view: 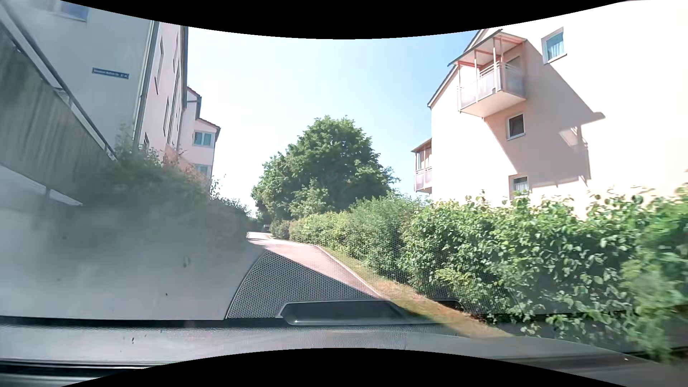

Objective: Follow the waypoints while adhering to traffic rules and regulations

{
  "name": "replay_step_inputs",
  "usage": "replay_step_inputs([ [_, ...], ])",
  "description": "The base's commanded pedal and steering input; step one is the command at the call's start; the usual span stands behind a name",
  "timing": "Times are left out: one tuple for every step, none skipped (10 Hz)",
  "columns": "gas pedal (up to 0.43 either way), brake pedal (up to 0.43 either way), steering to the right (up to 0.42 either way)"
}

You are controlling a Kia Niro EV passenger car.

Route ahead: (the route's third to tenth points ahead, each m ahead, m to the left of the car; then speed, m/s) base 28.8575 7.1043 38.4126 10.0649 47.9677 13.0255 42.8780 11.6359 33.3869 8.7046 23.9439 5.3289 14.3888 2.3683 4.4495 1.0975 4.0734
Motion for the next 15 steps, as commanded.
replay_step_inputs([
  [0.248, 0.000, -0.128],
  [0.260, 0.000, -0.127],
  [0.260, 0.000, -0.127],
  [0.260, 0.000, -0.121],
  [0.260, 0.000, -0.115],
  [0.260, 0.000, -0.106],
  [0.260, 0.000, -0.101],
  [0.260, 0.000, -0.097],
  [0.260, 0.000, -0.097],
  [0.260, 0.000, -0.097],
  [0.260, 0.000, -0.098],
  [0.260, 0.000, -0.095],
  [0.260, 0.000, -0.093],
  [0.260, 0.000, -0.082],
  [0.260, 0.000, -0.068],
])
